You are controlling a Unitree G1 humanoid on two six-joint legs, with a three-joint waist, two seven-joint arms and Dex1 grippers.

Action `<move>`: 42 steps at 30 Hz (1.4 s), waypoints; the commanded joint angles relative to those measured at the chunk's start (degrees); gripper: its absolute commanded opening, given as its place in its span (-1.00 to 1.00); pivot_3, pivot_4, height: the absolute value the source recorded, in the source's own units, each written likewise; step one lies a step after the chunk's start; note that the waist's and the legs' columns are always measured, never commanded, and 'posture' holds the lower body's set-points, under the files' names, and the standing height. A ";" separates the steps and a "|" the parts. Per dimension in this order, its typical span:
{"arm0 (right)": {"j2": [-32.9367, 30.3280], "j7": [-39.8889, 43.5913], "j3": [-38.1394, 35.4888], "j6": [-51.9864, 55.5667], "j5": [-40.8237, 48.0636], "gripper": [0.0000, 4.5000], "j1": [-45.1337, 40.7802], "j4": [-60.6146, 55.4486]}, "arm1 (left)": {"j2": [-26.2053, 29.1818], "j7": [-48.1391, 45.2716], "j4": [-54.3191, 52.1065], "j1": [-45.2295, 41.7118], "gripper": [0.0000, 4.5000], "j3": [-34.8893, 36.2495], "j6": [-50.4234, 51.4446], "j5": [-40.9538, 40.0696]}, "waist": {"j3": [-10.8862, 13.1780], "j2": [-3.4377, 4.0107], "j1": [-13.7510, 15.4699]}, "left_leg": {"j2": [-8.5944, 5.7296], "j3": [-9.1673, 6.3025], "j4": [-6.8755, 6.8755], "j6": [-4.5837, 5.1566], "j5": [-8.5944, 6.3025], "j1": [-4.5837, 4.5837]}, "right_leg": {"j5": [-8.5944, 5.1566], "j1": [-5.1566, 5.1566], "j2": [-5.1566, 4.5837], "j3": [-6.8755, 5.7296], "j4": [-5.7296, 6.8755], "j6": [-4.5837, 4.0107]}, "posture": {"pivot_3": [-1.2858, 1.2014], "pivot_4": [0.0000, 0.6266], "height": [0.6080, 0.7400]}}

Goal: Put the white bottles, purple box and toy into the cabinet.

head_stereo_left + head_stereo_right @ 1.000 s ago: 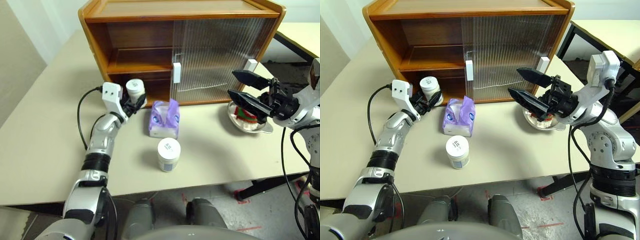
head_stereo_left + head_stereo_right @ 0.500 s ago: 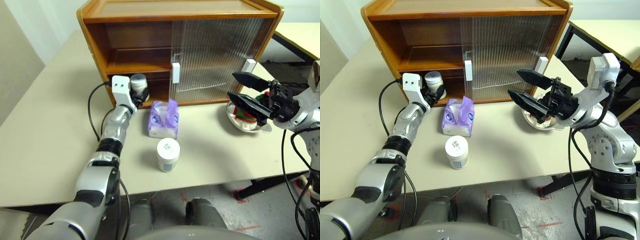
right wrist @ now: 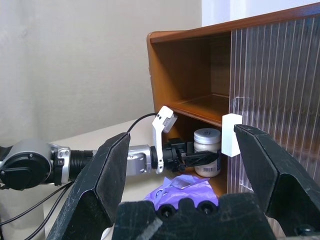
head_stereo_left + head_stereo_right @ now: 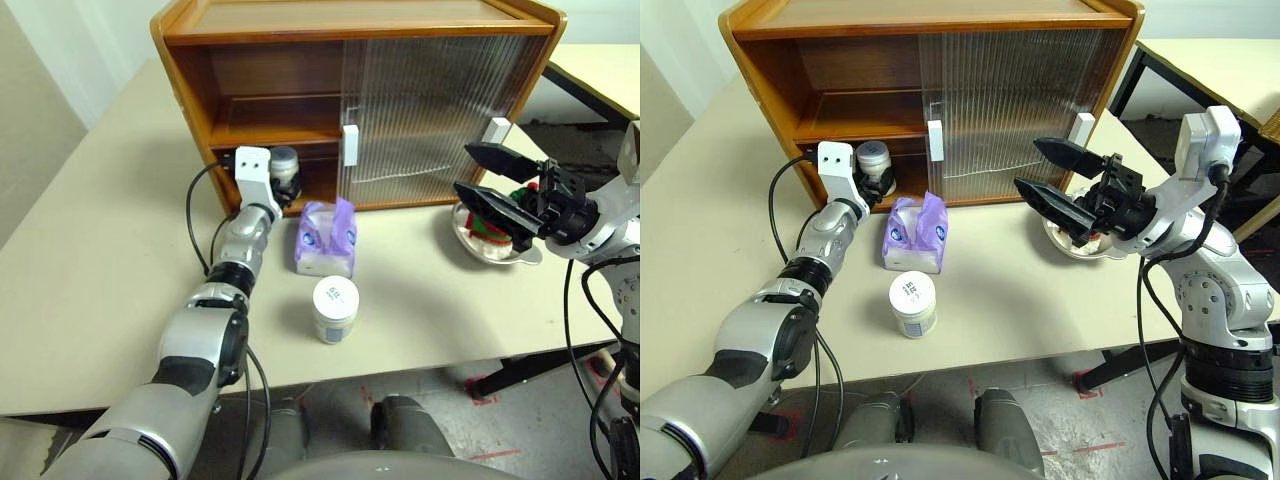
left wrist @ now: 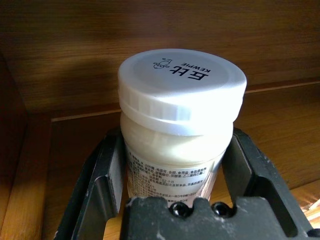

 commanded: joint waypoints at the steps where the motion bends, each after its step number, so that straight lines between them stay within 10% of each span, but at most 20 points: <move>1: -0.41 -0.17 -0.62 0.04 0.57 1.00 0.22 -0.84 | -0.40 -0.60 0.94 -1.35 0.71 -0.14 -0.67 0.98 | 0.00 0.00 -0.13 | 0.00 0.00 0.00 0.00 0.00 0.00 | 0.00 0.00 0.00 0.00 0.00 0.00 | -0.02 -1.00 1.00; 3: -0.35 -0.13 -0.48 0.04 0.53 1.00 0.11 -0.72 | -0.34 -1.12 0.19 -0.64 0.99 0.16 -1.06 0.65 | -0.01 -0.01 -0.28 | 0.00 0.00 0.00 0.00 0.00 0.00 | 0.01 0.00 0.00 0.00 0.00 0.00 | -0.02 -1.00 1.00; 30: -0.20 1.34 0.45 0.24 0.24 1.00 -1.60 1.33 | 0.53 -1.15 -39.64 24.37 0.99 0.94 12.44 -1.26 | -0.06 -0.03 -0.90 | 0.12 0.00 0.03 0.00 0.01 0.08 | 0.27 0.04 -0.06 0.13 0.04 0.01 | 0.02 -1.00 1.00; 42: -0.63 1.78 -0.06 0.47 0.22 1.00 -1.79 1.18 | -0.38 4.96 -32.34 19.90 -0.98 1.69 10.02 0.43 | -0.07 -0.04 -1.12 | 0.04 0.00 0.05 -0.03 0.03 0.12 | 0.38 0.03 -0.01 0.17 0.01 0.02 | 0.00 -1.00 1.00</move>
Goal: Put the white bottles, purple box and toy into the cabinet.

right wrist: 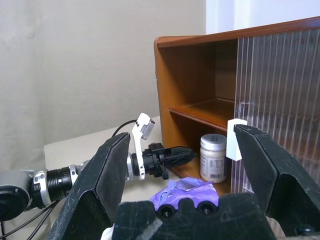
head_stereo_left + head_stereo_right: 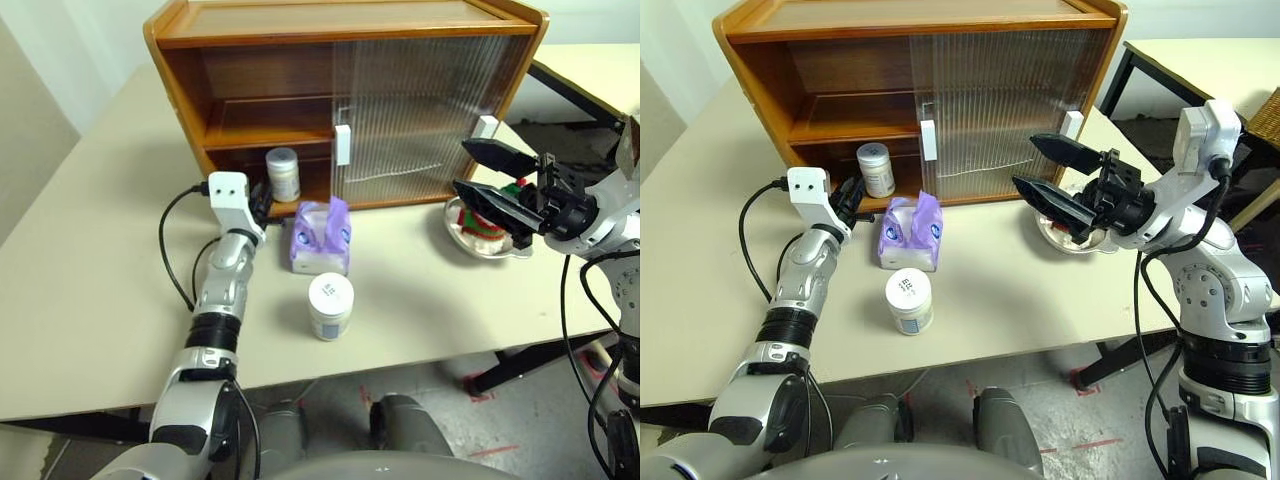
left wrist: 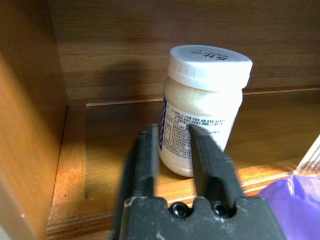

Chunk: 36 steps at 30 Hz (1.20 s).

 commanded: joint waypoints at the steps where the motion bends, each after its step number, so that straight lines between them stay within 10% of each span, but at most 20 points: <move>1: -0.71 0.11 -0.49 0.03 0.21 1.00 0.23 -0.22 | 0.79 2.02 3.69 -1.84 -0.98 0.81 -1.36 0.70 | 0.01 -0.01 0.02 | 0.00 0.00 0.00 0.00 0.00 0.01 | 0.00 0.00 0.01 0.00 0.00 0.00 | -0.01 -1.00 1.00; 36: -1.53 -1.86 -1.23 0.55 1.02 1.00 1.37 -2.68 | -1.28 7.87 34.98 -20.99 -0.98 -0.44 -11.67 4.15 | 0.00 -0.04 -0.16 | -0.15 0.01 0.00 -0.17 -0.01 -0.06 | 0.06 -0.01 0.01 -0.03 -0.11 0.17 | -0.04 -1.00 1.00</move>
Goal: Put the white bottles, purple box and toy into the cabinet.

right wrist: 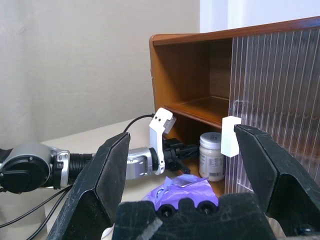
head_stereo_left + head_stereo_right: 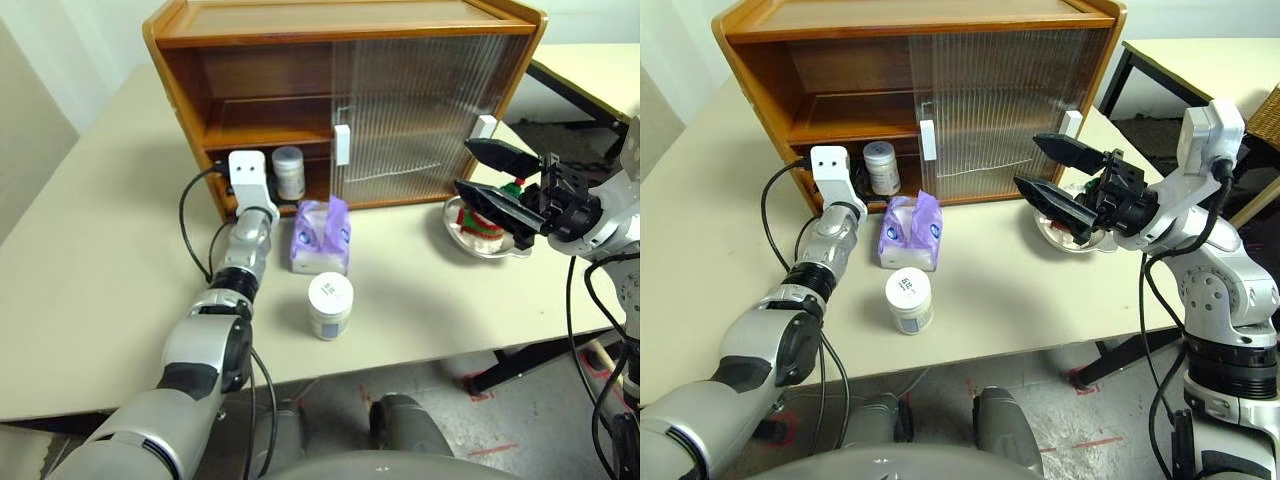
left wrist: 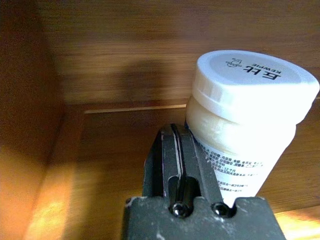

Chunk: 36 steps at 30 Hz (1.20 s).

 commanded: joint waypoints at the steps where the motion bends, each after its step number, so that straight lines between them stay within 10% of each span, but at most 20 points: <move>1: -0.71 -0.28 -1.00 0.49 0.98 1.00 0.46 -1.25 | -0.43 -0.23 2.48 -1.53 -0.98 -0.51 -0.53 0.96 | 0.00 0.00 -0.01 | 0.00 0.00 0.00 0.00 0.00 0.00 | 0.00 0.00 0.00 0.00 -0.01 0.00 | -0.04 -1.00 1.00; 36: -1.61 -1.02 -1.67 0.30 1.63 1.00 1.76 -1.67 | -1.13 -2.90 5.97 -6.11 -0.98 2.51 -1.71 -0.68 | 0.00 0.00 -1.50 | -0.01 0.00 0.00 -0.01 0.00 -0.03 | -0.03 0.01 -0.01 0.01 -0.08 0.06 | -0.05 -1.00 1.00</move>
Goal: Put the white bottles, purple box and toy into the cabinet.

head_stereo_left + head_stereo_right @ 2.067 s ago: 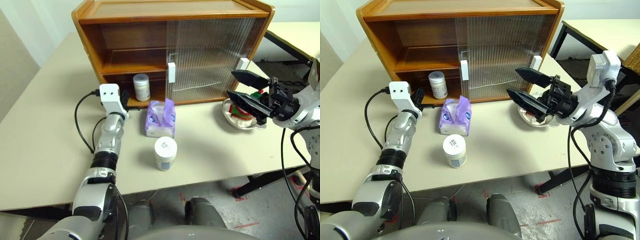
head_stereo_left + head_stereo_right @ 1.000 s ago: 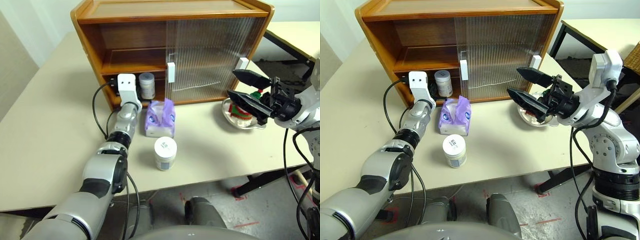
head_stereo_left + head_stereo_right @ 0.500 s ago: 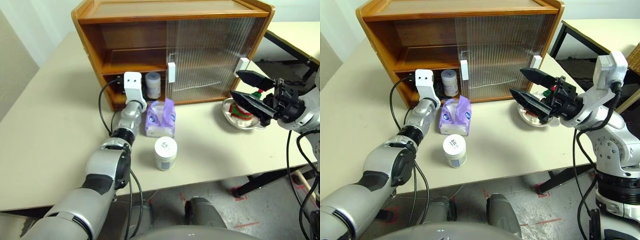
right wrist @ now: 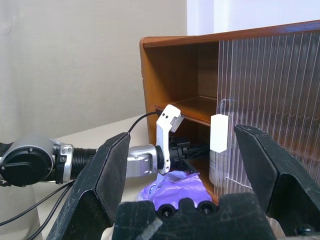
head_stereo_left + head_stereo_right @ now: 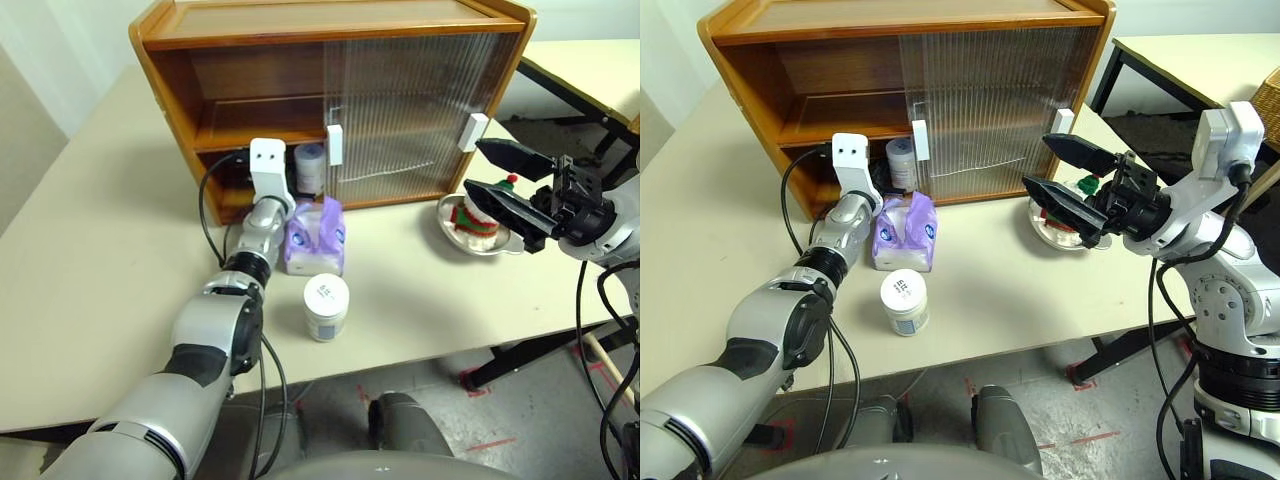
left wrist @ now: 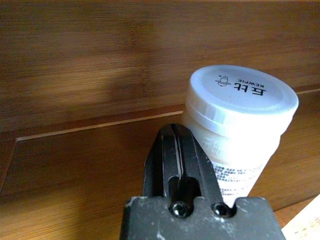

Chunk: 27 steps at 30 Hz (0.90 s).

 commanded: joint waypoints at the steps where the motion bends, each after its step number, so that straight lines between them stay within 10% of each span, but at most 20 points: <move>1: -0.32 0.52 0.35 0.07 -0.05 1.00 -0.54 0.51 | 0.58 -0.10 -1.04 -0.04 -0.98 1.57 -1.35 -1.46 | 0.00 0.00 0.02 | 0.00 0.00 0.00 0.00 0.00 0.00 | 0.00 0.00 0.00 0.00 0.00 0.00 | -0.04 -1.00 1.00; 27: 1.81 4.39 3.43 -0.92 -2.06 1.00 -4.82 5.95 | 1.84 -12.26 -44.88 22.07 -0.98 -1.07 16.63 -8.79 | 0.00 0.00 1.77 | 0.12 0.01 0.00 0.10 0.06 0.04 | 0.12 -0.01 0.00 0.07 0.12 -0.18 | 0.03 -1.00 1.00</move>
